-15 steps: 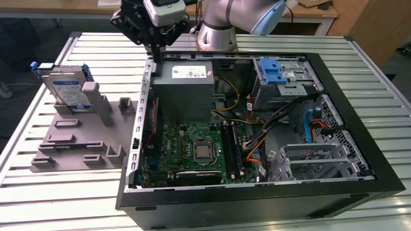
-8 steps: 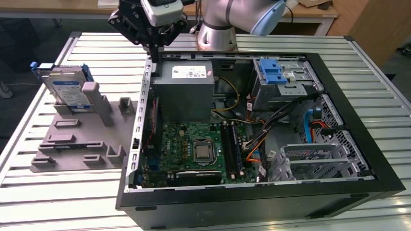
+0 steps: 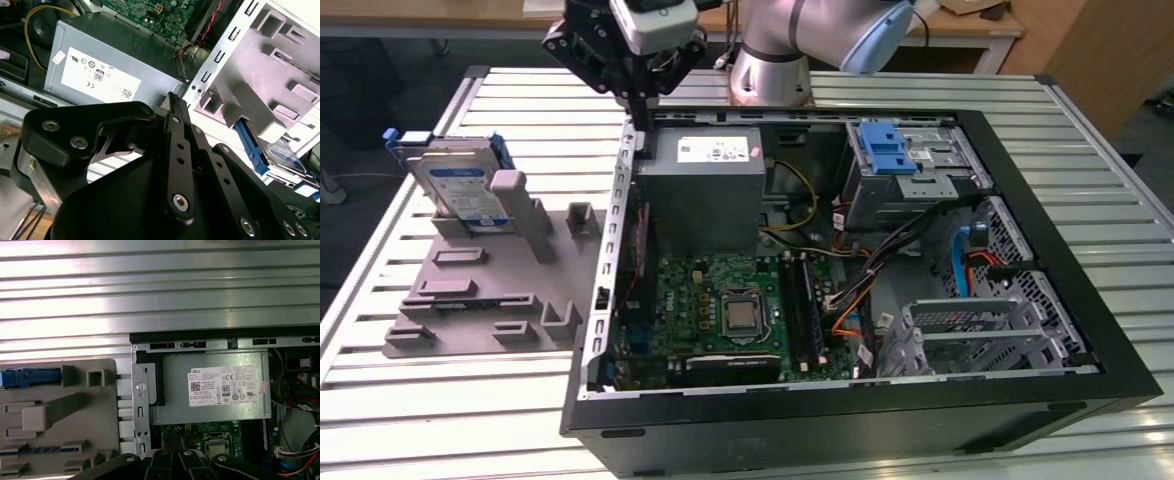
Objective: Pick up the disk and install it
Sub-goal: 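Reach for the disk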
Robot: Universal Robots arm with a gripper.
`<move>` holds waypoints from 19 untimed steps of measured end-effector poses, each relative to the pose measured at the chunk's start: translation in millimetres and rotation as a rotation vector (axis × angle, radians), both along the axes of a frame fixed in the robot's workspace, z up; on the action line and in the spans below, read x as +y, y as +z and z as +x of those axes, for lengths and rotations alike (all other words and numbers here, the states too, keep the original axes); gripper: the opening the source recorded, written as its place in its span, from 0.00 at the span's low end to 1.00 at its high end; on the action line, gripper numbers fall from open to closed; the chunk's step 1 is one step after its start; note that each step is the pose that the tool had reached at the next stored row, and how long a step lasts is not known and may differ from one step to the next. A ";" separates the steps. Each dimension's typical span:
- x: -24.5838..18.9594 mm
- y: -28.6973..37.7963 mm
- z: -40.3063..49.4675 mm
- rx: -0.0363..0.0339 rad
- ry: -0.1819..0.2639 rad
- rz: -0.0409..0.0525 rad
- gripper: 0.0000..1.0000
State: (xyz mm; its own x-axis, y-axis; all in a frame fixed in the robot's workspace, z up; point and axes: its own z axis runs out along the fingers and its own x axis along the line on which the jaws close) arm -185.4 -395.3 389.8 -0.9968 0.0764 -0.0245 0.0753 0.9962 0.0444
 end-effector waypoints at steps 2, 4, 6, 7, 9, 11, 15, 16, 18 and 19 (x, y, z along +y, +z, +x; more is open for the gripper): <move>0.0 0.0 -1.0 0.0000 0.000 0.0000 0.11; 0.0 -0.1 -1.9 0.0000 0.000 0.0000 0.11; 0.0 0.0 -2.6 0.0000 0.000 -0.0001 0.11; 0.0 -0.1 -3.1 0.0000 0.000 0.0000 0.11; 0.0 -0.1 -3.9 0.0001 0.000 -0.0001 0.11; 0.0 -0.1 -4.7 0.0000 0.000 0.0000 0.11; 0.0 -0.2 -6.7 0.0000 0.000 0.0000 0.11; 0.0 -0.2 -7.3 0.0001 0.000 -0.0001 0.11; 0.0 -0.3 -8.5 0.0000 0.000 0.0000 0.11; 0.0 -0.3 -9.1 0.0001 0.000 0.0000 0.11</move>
